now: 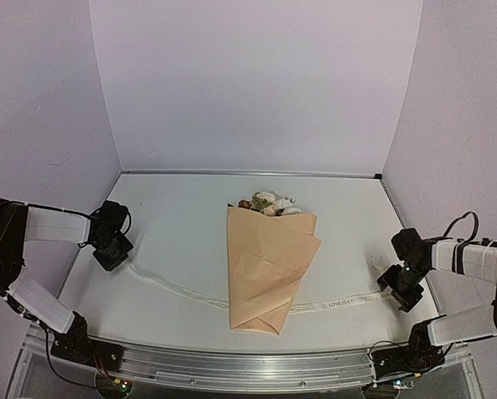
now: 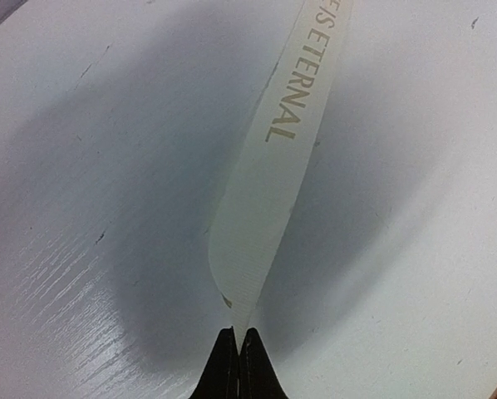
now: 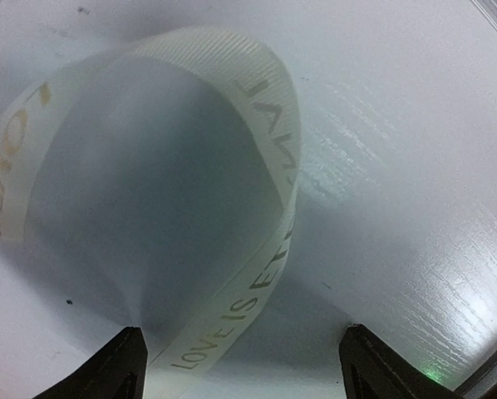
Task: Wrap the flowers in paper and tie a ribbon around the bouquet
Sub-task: Adjust the ribbon at the center of the board.
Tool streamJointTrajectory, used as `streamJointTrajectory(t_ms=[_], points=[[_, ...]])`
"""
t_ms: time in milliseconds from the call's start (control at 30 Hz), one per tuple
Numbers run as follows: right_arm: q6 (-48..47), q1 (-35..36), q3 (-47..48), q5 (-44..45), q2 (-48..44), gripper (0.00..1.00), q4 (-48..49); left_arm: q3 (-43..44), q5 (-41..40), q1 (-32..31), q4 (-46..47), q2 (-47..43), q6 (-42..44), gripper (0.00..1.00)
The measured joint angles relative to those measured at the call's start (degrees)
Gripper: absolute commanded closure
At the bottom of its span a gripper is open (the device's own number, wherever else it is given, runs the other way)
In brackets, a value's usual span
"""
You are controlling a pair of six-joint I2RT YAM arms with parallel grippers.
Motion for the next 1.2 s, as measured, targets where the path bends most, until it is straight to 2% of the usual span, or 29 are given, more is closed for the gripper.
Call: streamJointTrajectory(t_ms=[367, 567, 667, 833, 1200], points=[[1.29, -3.19, 2.69, 0.49, 4.44, 0.28, -0.39, 0.00, 0.76, 0.00, 1.52, -0.54, 0.13, 1.00], [0.57, -3.91, 4.27, 1.09, 6.96, 0.41, -0.60, 0.00, 1.24, 0.00, 1.74, -0.54, 0.44, 1.00], [0.09, -4.17, 4.76, 1.07, 7.74, 0.57, -0.26, 0.02, 1.60, 0.00, 1.94, -0.54, 0.58, 1.00], [-0.24, -4.21, 5.24, 1.09, 8.41, 0.99, 0.14, 0.70, 2.09, 0.00, 2.34, -0.17, 1.17, 1.00], [-2.29, -5.14, 12.72, 0.25, 13.91, 1.00, -0.54, 6.81, 2.75, 0.37, 7.04, 6.14, 3.01, 1.00]])
